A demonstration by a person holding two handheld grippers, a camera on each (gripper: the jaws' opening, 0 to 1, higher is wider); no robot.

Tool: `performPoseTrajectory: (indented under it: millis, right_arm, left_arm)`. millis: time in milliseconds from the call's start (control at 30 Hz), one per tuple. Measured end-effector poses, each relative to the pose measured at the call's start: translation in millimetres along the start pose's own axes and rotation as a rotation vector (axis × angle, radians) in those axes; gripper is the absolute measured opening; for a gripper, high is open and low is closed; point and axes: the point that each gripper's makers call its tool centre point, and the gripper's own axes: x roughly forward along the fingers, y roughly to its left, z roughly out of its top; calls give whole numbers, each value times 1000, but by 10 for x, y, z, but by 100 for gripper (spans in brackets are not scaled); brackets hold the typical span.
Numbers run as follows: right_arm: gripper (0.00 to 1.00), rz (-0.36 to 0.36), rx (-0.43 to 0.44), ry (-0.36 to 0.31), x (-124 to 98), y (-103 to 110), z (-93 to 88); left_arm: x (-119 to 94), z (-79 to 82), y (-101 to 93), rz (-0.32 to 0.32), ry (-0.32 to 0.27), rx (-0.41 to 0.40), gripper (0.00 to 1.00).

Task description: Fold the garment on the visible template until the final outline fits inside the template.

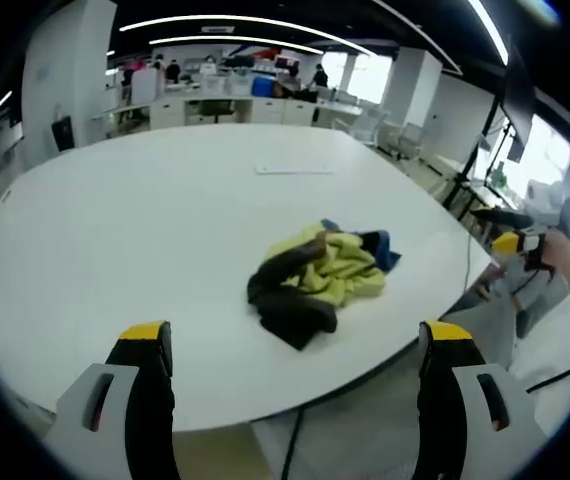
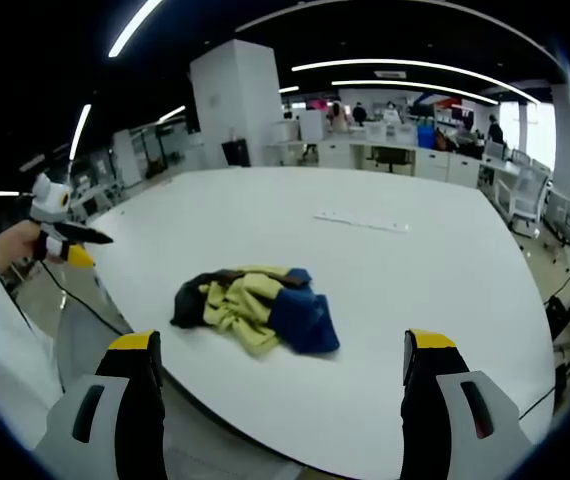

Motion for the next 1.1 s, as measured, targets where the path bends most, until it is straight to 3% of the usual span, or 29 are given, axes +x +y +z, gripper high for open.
performPoseTrajectory:
  millis: [300,1100]
  right_arm:
    - [100,-1,6,-1,24,-1,-45]
    - [100,25,-23,34,95,43,-85]
  left_arm:
    - [-25,58,-36,-4,-17,12,99]
    - [77,-28,19,-14,14,14,99]
